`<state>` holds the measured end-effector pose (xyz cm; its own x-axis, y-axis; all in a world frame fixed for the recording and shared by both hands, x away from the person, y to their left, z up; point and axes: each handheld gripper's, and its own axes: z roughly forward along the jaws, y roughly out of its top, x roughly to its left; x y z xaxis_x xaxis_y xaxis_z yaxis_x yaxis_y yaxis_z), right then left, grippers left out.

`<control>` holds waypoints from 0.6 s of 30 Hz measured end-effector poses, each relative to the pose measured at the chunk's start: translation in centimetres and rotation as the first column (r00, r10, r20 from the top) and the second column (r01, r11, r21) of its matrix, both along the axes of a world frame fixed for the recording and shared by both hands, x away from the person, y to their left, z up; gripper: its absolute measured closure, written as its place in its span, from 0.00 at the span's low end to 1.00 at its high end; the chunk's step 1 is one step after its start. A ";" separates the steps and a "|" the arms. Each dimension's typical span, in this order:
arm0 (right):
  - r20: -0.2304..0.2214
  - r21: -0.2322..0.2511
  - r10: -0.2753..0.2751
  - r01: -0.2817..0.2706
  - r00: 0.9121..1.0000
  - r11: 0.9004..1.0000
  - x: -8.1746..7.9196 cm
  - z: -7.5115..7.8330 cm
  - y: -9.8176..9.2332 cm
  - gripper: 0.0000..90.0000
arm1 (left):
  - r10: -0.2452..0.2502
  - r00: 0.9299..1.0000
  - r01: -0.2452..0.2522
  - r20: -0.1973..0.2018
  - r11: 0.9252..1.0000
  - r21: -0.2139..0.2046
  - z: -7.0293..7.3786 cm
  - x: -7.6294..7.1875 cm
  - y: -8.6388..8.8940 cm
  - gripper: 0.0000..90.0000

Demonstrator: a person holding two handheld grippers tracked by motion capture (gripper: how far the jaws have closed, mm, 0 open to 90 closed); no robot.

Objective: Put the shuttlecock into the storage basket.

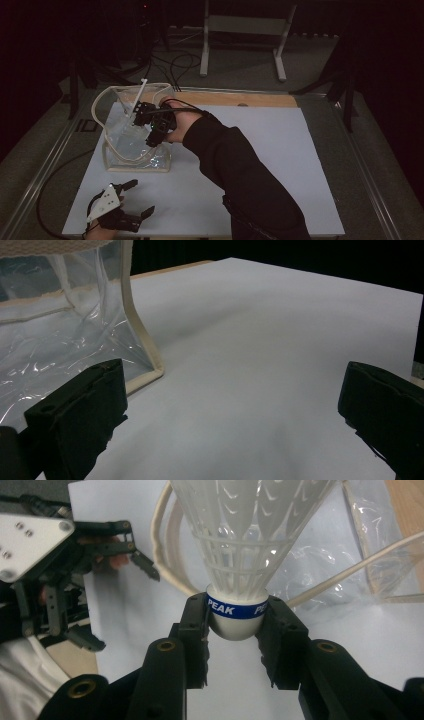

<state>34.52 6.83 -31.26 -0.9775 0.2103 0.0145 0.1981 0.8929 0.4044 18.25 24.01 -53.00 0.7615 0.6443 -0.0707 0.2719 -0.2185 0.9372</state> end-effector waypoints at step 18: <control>-0.021 0.010 -0.035 0.035 0.999 0.999 0.6 -2.3 2.4 0.73 | -0.001 1.000 0.001 -0.002 1.000 -0.003 -0.1 0.0 0.0 0.01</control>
<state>35.16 9.24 -33.53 -0.9691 0.2440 0.0374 0.2376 0.8811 0.4089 18.29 24.04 -53.08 0.7622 0.6432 -0.0739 0.2731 -0.2160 0.9374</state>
